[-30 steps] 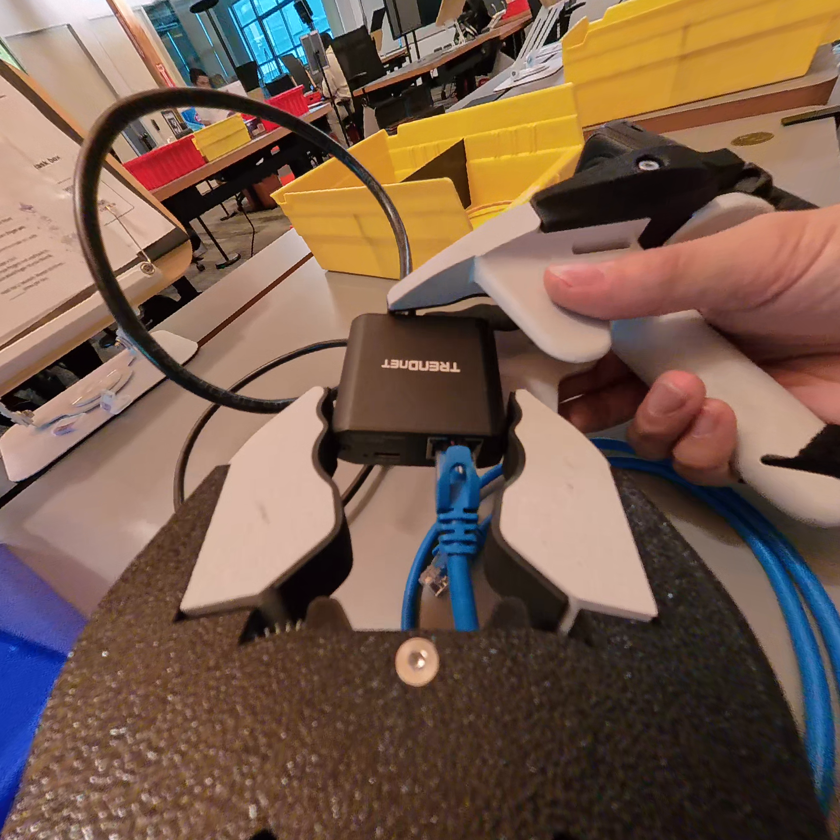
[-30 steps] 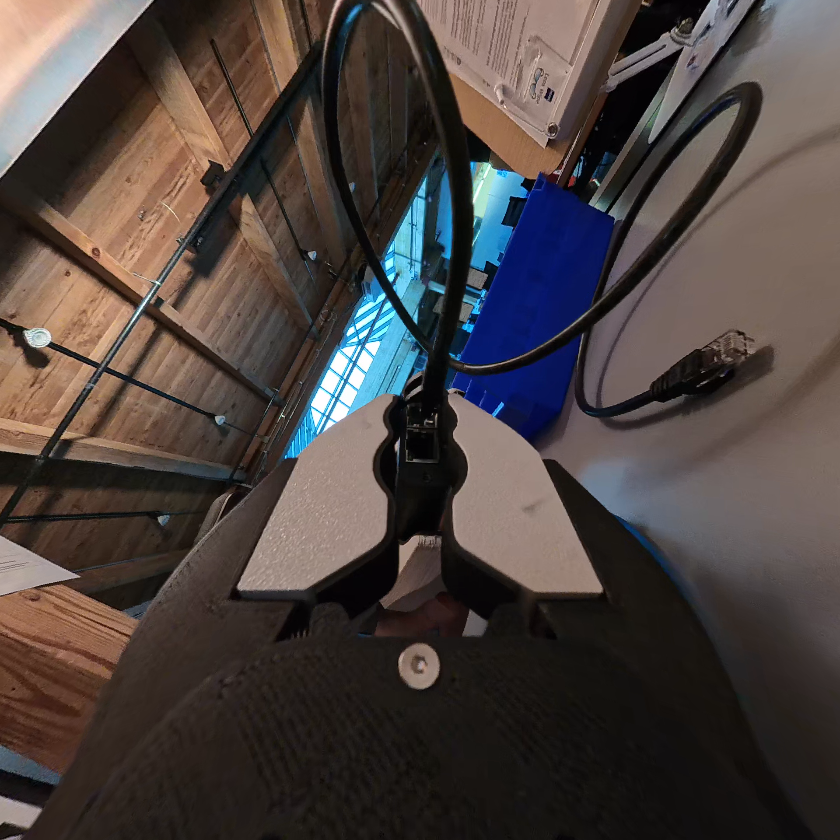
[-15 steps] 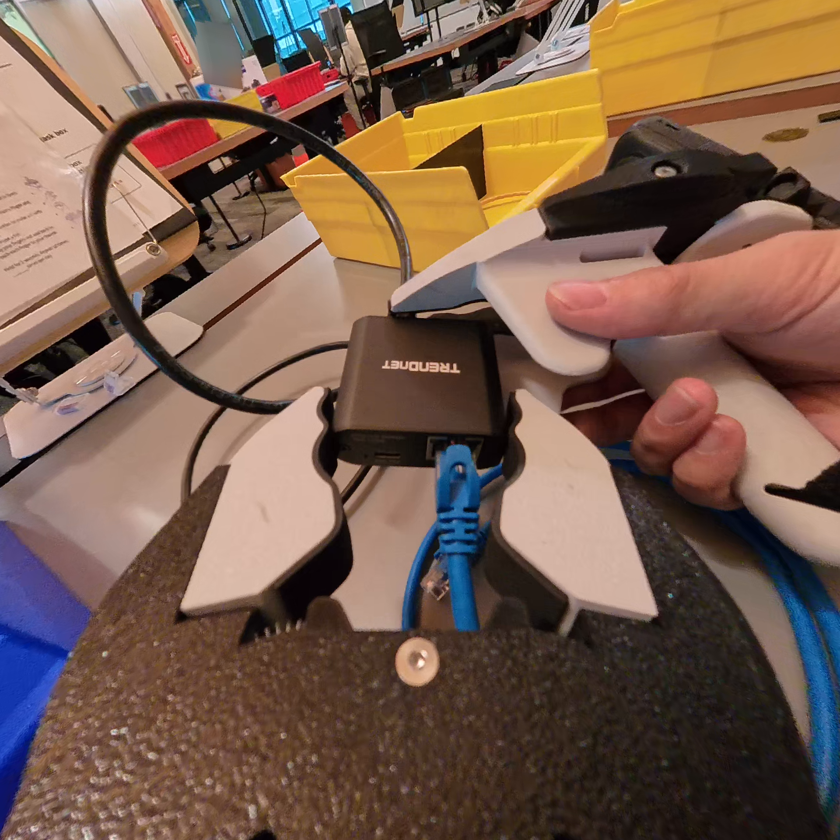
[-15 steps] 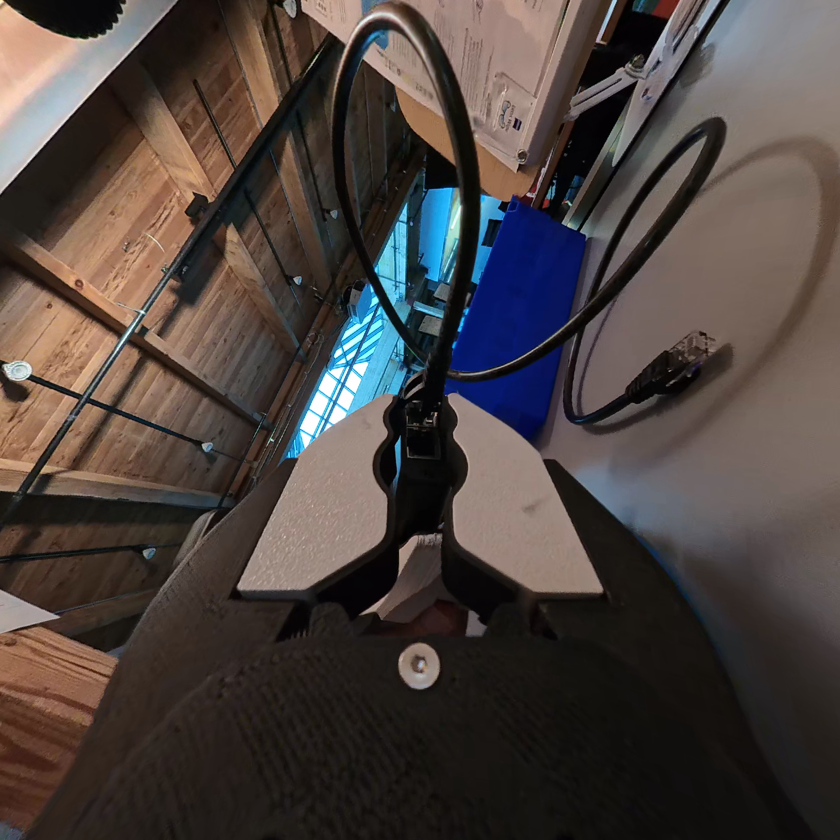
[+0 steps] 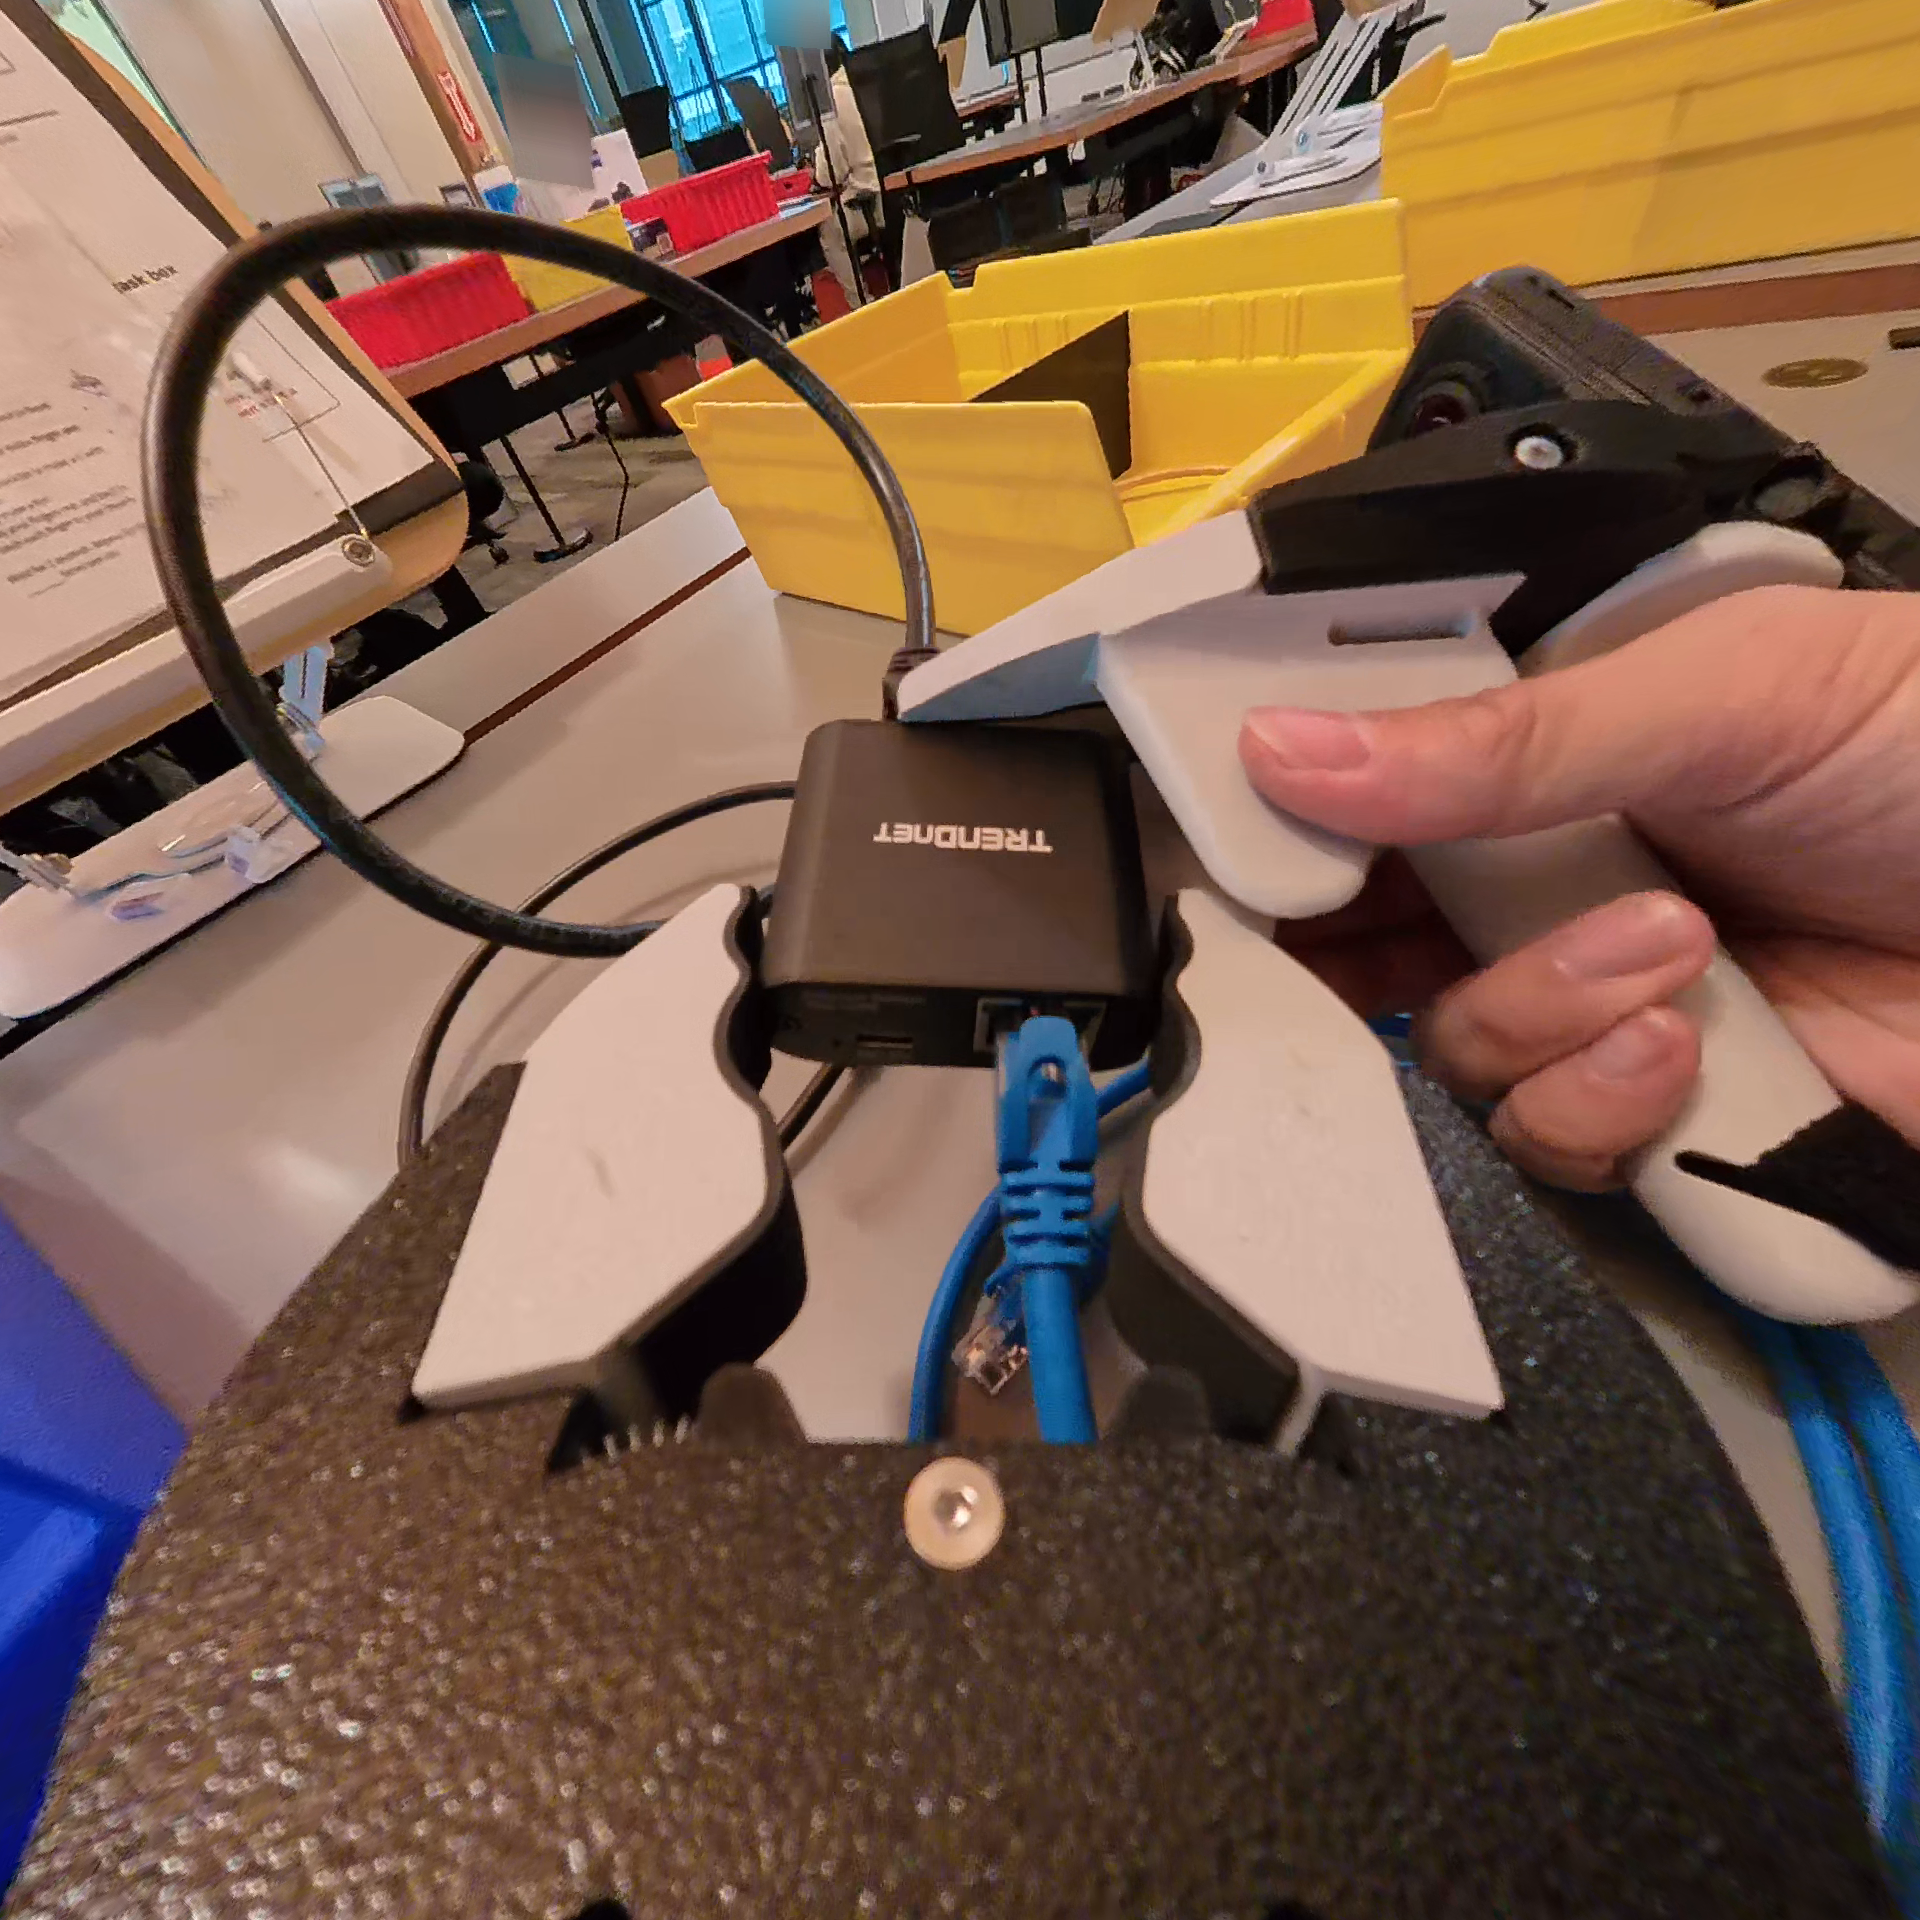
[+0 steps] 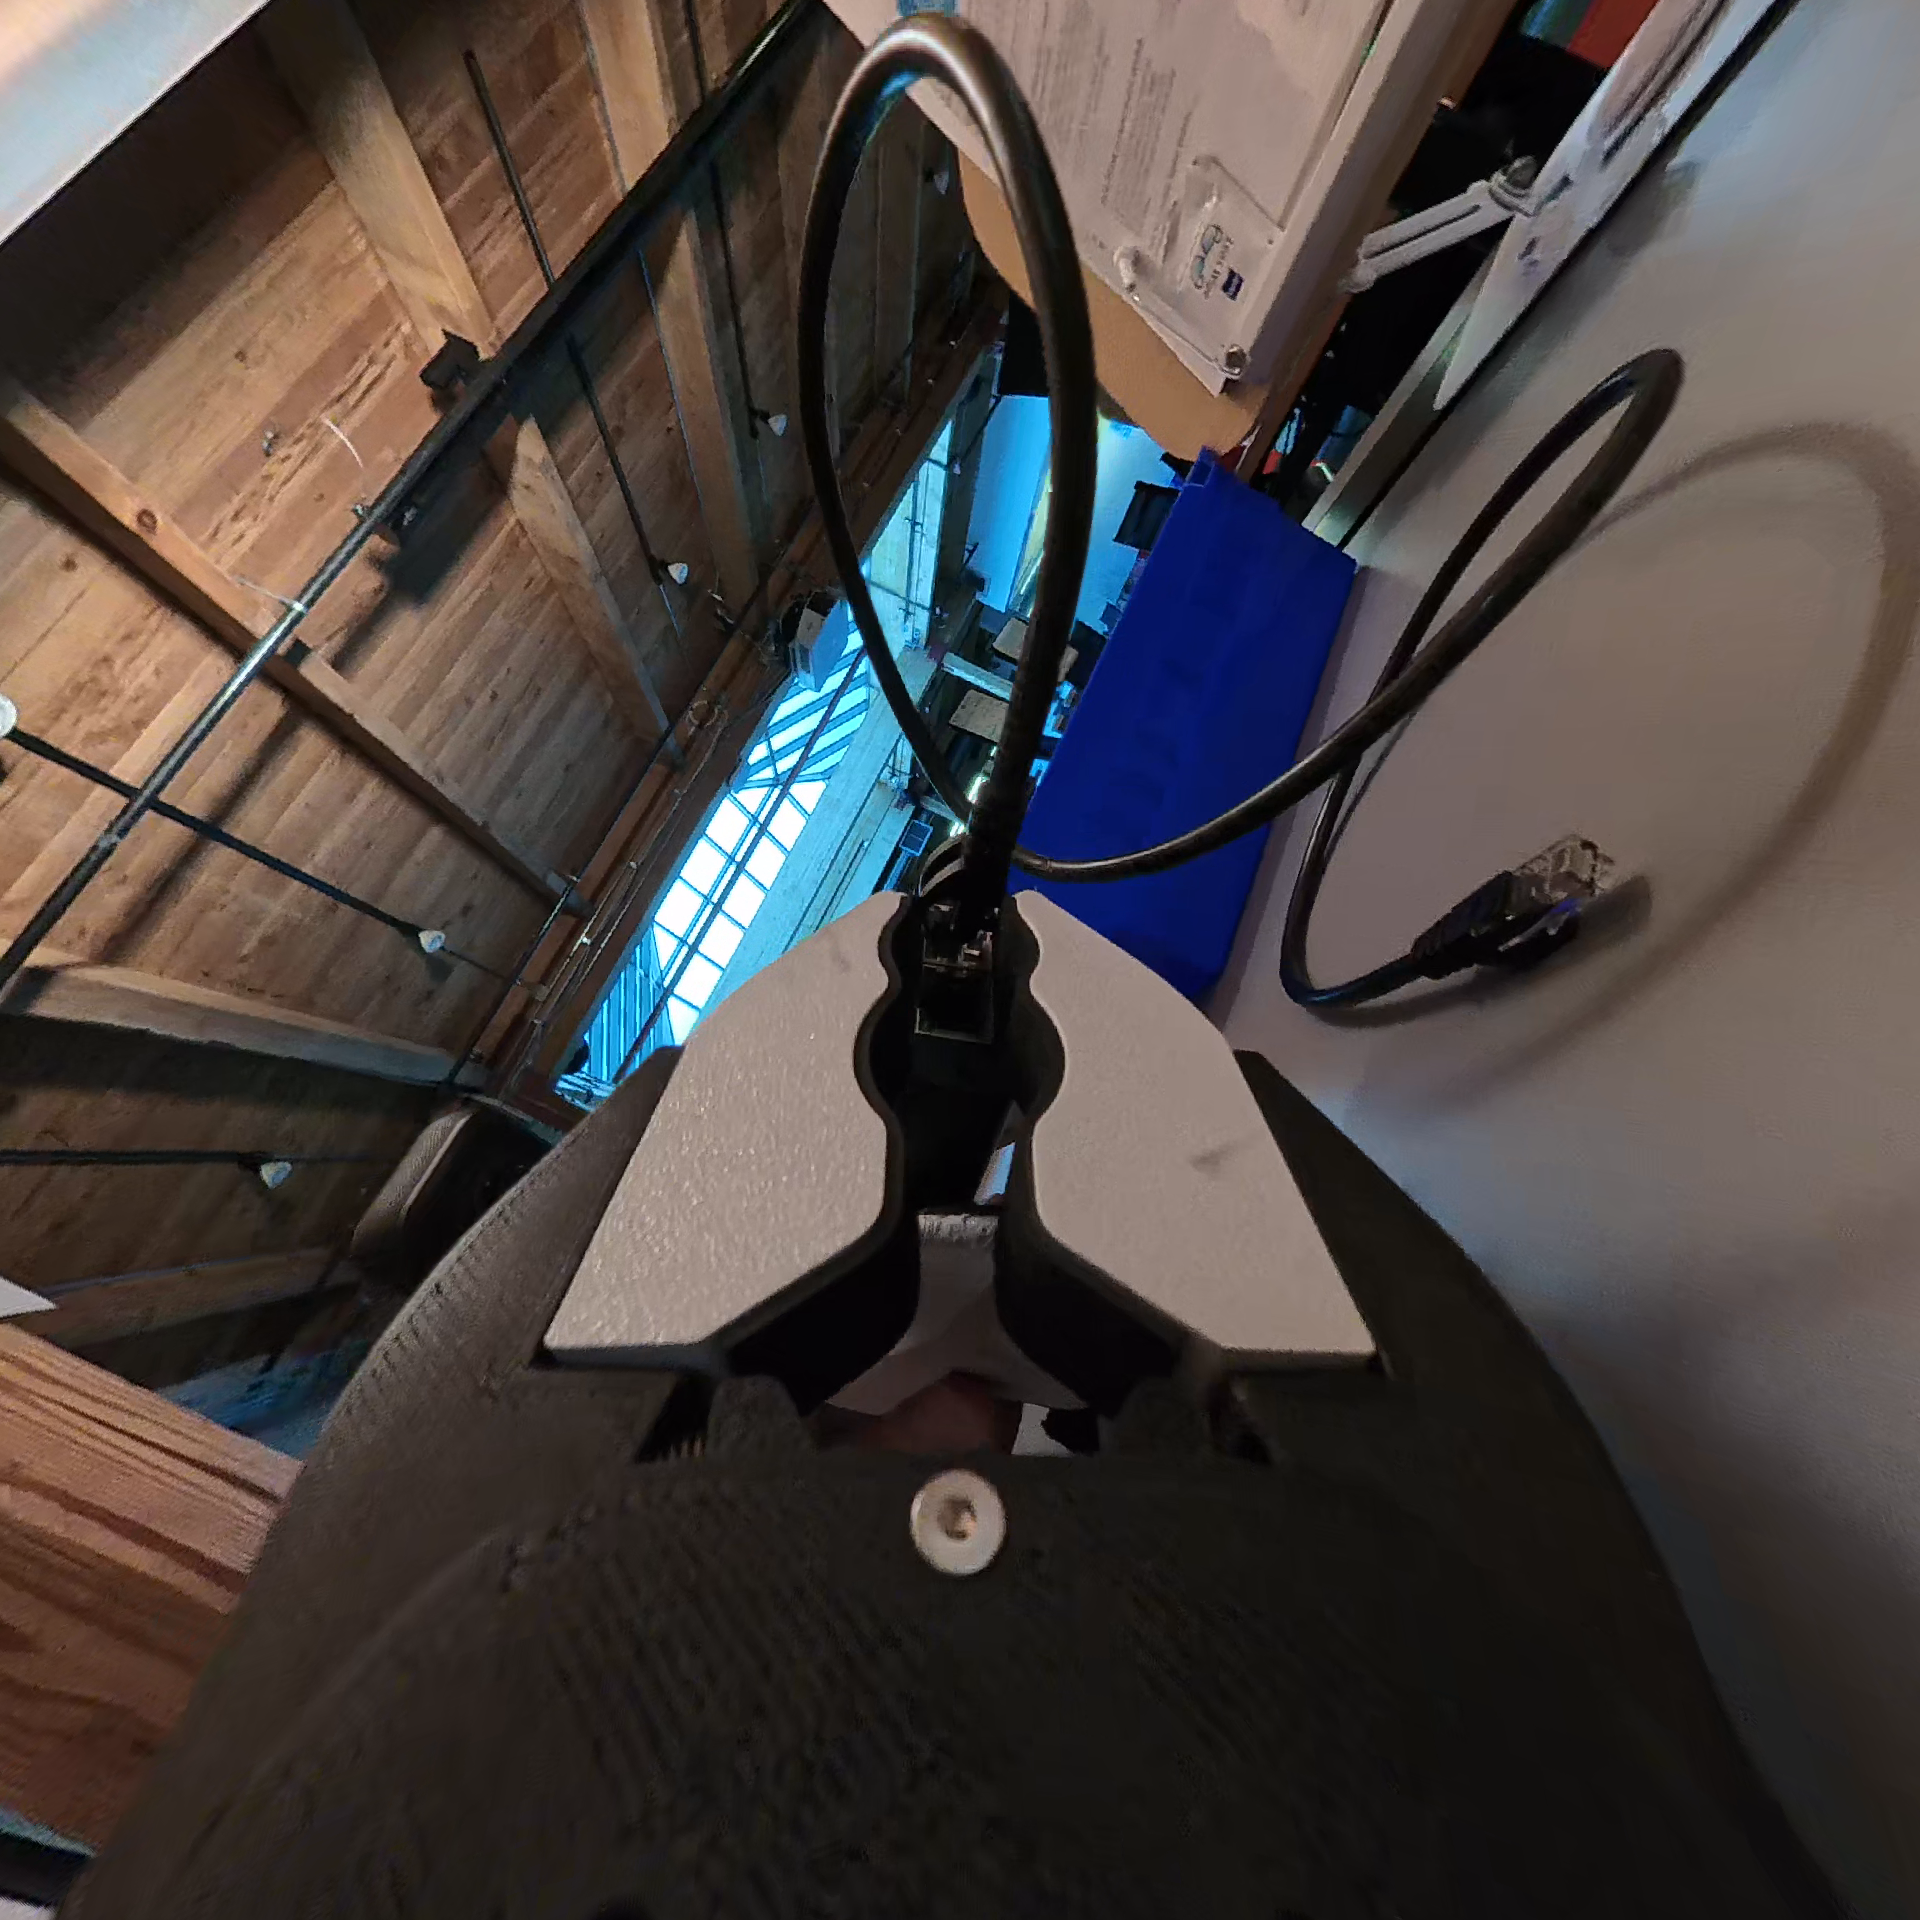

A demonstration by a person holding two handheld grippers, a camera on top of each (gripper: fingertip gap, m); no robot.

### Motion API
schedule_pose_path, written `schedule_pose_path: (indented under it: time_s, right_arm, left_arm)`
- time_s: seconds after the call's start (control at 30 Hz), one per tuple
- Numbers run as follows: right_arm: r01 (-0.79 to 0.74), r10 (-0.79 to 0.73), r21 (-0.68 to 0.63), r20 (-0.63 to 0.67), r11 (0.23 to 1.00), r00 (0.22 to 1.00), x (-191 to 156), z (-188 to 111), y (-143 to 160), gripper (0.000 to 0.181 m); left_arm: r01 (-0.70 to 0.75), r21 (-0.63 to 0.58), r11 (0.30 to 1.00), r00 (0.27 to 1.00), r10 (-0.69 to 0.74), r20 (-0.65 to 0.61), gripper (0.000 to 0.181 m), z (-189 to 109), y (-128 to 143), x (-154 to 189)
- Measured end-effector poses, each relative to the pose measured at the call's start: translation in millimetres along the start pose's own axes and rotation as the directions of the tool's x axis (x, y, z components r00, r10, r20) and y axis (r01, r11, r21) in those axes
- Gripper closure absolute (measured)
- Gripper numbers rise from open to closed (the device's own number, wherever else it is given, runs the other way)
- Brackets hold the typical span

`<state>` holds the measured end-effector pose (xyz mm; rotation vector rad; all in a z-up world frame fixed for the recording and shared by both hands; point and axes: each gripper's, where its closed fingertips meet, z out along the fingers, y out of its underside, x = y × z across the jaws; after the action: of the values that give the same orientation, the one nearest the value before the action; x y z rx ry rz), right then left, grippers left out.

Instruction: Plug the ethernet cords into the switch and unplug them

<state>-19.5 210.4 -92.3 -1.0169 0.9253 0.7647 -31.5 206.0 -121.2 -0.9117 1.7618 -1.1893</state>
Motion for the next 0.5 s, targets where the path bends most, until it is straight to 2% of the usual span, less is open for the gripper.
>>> schedule_pose_path:
  time_s: [0.3, 0.43, 0.5]
  right_arm:
    - [0.099, -0.098, -0.027, 0.041, 0.995, 0.994, -6.3, 1.5, -3.9, 0.167]
    - [0.097, -0.095, -0.025, 0.089, 0.995, 0.992, -11.1, 2.1, -3.1, 0.168]
    - [0.096, -0.094, -0.028, 0.072, 0.995, 0.993, -9.4, 2.5, -2.7, 0.168]
  left_arm:
    - [0.020, 0.024, 1.000, 0.999, -0.021, 0.043, 0.110, 2.2, -5.0, -1.2]
    - [-0.054, 0.031, 0.998, 0.996, 0.051, 0.075, 0.110, -0.1, -6.7, -3.6]
    - [-0.061, 0.032, 0.998, 0.996, 0.059, 0.069, 0.110, -1.7, -7.3, -3.9]
